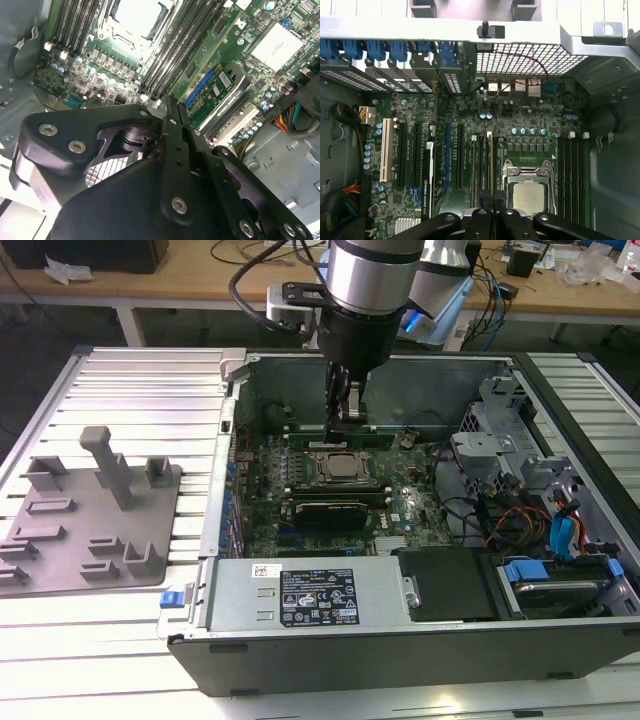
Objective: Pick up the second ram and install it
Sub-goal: 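Insert the second ram into the second slot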
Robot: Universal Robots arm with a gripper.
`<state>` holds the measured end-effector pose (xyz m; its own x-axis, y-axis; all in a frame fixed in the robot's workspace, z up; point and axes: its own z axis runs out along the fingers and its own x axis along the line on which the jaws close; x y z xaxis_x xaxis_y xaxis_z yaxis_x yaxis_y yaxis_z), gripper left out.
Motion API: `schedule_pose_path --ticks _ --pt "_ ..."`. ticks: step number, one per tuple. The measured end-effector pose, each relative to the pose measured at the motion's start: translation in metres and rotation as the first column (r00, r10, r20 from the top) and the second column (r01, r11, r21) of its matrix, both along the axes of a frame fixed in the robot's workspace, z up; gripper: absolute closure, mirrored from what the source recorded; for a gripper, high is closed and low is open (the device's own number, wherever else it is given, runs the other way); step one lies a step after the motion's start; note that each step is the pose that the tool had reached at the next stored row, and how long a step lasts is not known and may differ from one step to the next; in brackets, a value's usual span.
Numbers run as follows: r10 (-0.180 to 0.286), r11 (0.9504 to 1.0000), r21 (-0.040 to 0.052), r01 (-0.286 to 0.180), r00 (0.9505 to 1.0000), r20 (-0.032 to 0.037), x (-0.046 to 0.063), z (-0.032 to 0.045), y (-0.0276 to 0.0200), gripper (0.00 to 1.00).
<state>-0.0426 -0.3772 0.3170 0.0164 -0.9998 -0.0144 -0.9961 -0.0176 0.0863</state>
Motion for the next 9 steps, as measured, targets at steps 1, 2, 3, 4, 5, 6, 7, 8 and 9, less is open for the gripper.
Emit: schedule_pose_path --ticks 1,2,3,4,5,6,7,8,9 --pt "-0.003 1.0 -0.0003 0.003 1.0 0.0008 0.0 -0.0029 0.0 0.9" --pt "-0.006 1.0 -0.0003 0.006 1.0 0.0014 0.0 -0.0054 0.0 0.9" --pt "-0.014 0.9999 -0.0006 0.014 0.9999 0.0019 0.0 -0.0089 0.0 0.9" --pt "-0.018 0.9998 -0.0006 0.018 0.9998 0.0021 0.0 -0.0111 -0.0001 0.9" --pt "-0.02 0.9998 -0.0007 0.02 0.9998 0.0022 0.0 -0.0127 -0.0005 0.9" --pt "-0.02 0.9998 -0.0008 0.02 0.9998 0.0029 0.0 -0.0148 -0.0007 0.9" --pt "-0.02 0.9998 -0.0007 0.02 0.9998 0.005 0.0 -0.0169 -0.0007 0.9" --pt "-0.021 0.9998 -0.0007 0.021 0.9998 0.0063 0.0 -0.0181 -0.0007 0.9" --pt "-0.021 0.9998 -0.0006 0.021 0.9997 0.0109 0.0 -0.0218 -0.0007 0.9"
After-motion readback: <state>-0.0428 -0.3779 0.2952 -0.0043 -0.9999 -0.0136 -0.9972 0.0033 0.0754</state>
